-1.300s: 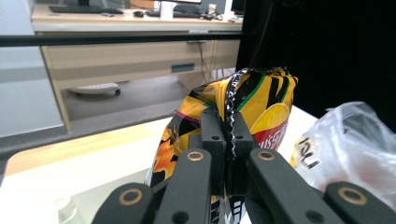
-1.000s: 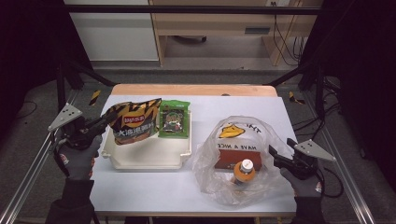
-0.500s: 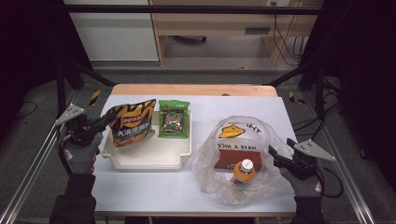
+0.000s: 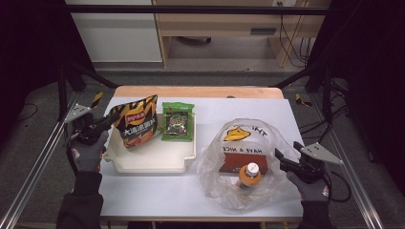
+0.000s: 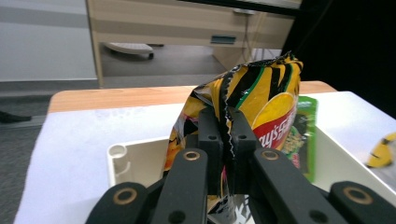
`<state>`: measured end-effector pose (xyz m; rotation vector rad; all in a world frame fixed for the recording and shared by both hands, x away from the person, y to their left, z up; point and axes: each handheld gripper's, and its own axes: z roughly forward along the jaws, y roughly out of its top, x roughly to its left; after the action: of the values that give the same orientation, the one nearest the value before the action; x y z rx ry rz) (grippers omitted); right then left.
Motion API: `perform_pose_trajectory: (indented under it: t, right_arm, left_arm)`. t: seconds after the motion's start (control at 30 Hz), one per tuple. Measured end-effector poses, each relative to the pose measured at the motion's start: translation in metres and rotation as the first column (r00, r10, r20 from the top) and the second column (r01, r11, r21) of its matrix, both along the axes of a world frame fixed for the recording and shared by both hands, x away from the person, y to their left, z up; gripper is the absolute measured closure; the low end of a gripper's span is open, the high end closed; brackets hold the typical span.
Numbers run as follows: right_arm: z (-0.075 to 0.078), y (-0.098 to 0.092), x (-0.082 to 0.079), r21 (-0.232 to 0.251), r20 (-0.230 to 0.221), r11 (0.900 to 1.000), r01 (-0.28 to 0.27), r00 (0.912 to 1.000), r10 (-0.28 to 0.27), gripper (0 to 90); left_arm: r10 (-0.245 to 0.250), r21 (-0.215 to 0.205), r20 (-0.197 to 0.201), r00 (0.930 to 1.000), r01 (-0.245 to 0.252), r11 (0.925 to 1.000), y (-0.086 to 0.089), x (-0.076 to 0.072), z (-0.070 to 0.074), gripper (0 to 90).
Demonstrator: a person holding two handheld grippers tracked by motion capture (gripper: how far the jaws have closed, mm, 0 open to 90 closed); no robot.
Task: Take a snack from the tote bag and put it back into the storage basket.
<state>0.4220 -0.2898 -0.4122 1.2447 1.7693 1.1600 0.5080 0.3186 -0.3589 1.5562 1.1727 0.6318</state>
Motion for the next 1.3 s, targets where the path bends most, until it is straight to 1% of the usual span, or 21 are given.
perform_pose_trajectory:
  t: [0.13,0.17,0.33,0.37,0.5,0.53,0.57,0.6,0.67,0.7,0.73,0.77,0.8,0.83,0.87,0.93,0.97,1.03,1.2,1.23,1.3]
  right_arm:
    - [0.000,0.000,0.000,-0.001,-0.001,1.000,-0.001,1.0000,0.001,27.1]
    - [0.000,0.000,0.000,-0.001,-0.002,1.000,0.000,1.0000,0.000,27.0]
    - [-0.001,0.001,0.001,-0.004,-0.002,1.000,-0.002,1.0000,0.002,27.0]
    - [-0.001,0.001,0.001,-0.003,-0.004,1.000,-0.001,1.0000,0.001,27.1]
    - [-0.002,0.001,0.001,-0.005,-0.006,1.000,-0.002,1.0000,0.002,27.0]
    - [-0.002,0.001,0.001,-0.005,-0.006,1.000,-0.002,1.0000,0.002,27.1]
    - [-0.002,0.001,0.001,-0.005,-0.006,1.000,-0.002,1.0000,0.002,27.0]
    - [-0.002,0.001,0.001,-0.005,-0.006,1.000,-0.002,1.0000,0.002,27.0]
    - [-0.001,0.002,0.001,-0.005,-0.005,1.000,-0.002,1.0000,0.002,27.0]
    - [-0.001,0.001,0.000,-0.003,-0.001,1.000,-0.003,1.0000,0.003,27.0]
    - [-0.001,0.001,0.000,-0.004,-0.001,1.000,-0.003,1.0000,0.003,27.0]
    - [-0.001,0.001,0.000,-0.003,-0.001,1.000,0.000,1.0000,0.000,27.0]
    - [0.000,0.001,0.000,-0.003,-0.002,1.000,0.000,1.0000,0.000,27.0]
    - [0.000,0.001,0.000,-0.003,-0.002,1.000,0.000,1.0000,0.000,27.0]
    - [-0.001,0.000,0.000,-0.003,-0.003,1.000,0.002,1.0000,-0.002,27.0]
    - [-0.001,0.000,0.000,-0.003,-0.004,1.000,0.002,1.0000,-0.002,27.0]
    - [-0.001,0.001,0.000,-0.004,-0.002,1.000,0.000,1.0000,0.000,27.0]
    - [-0.001,0.001,0.000,-0.005,-0.002,1.000,0.000,1.0000,0.000,27.0]
    - [-0.001,0.002,0.000,-0.009,-0.004,1.000,0.001,1.0000,-0.001,27.0]
    - [-0.001,0.002,0.000,-0.011,-0.003,1.000,0.001,1.0000,-0.001,27.0]
    - [-0.002,0.003,0.000,-0.011,-0.003,1.000,0.000,1.0000,0.000,27.1]
  left_arm:
    - [0.050,0.002,0.004,0.9988,-0.050,0.9988,0.001,0.008,-0.003,84.5]
    - [0.072,0.008,-0.001,0.9974,-0.072,0.9974,0.003,0.013,-0.005,83.6]
    - [0.106,0.005,-0.004,0.9943,-0.106,0.9943,0.007,0.020,-0.009,81.8]
    - [0.120,0.020,0.004,0.9927,-0.121,0.9925,0.007,0.022,-0.009,81.2]
    - [0.130,0.034,0.008,0.9914,-0.131,0.9908,0.006,0.025,-0.010,80.0]
    - [0.138,0.038,0.009,0.9904,-0.138,0.9897,0.006,0.026,-0.010,78.8]
    - [0.142,0.040,0.010,0.9898,-0.143,0.9890,0.006,0.026,-0.009,72.3]
    - [0.147,0.040,0.010,0.9891,-0.147,0.9883,0.006,0.026,-0.009,72.3]
    - [0.148,0.044,0.011,0.9889,-0.149,0.9879,0.007,0.024,-0.008,67.3]
    - [0.149,0.042,0.011,0.9888,-0.149,0.9879,0.008,0.022,-0.007,61.1]
    - [0.144,0.029,0.011,0.9895,-0.144,0.9891,0.010,0.017,-0.007,58.0]
    - [0.144,0.029,0.011,0.9895,-0.144,0.9891,0.010,0.017,-0.007,55.4]
    - [0.139,0.032,0.024,0.9900,-0.139,0.9897,0.012,0.009,-0.007,55.1]
    - [0.139,0.032,0.024,0.9900,-0.139,0.9897,0.012,0.009,-0.007,54.1]
    - [0.145,0.033,0.029,0.9890,-0.146,0.9887,0.013,0.002,-0.008,53.1]
    - [0.147,0.027,0.029,0.9887,-0.148,0.9887,0.015,-0.002,-0.009,52.8]
    - [0.154,0.030,0.031,0.9876,-0.154,0.9876,0.015,-0.006,-0.009,53.1]
    - [0.146,0.040,0.038,0.9886,-0.147,0.9882,0.013,-0.014,-0.011,54.5]
    - [0.116,0.046,0.047,0.9922,-0.118,0.9920,-0.001,-0.027,-0.019,65.7]
    - [0.113,0.052,0.047,0.9925,-0.116,0.9920,-0.006,-0.029,-0.022,71.2]
    - [0.092,0.077,0.040,0.9949,-0.095,0.9925,-0.016,-0.032,-0.027,73.3]
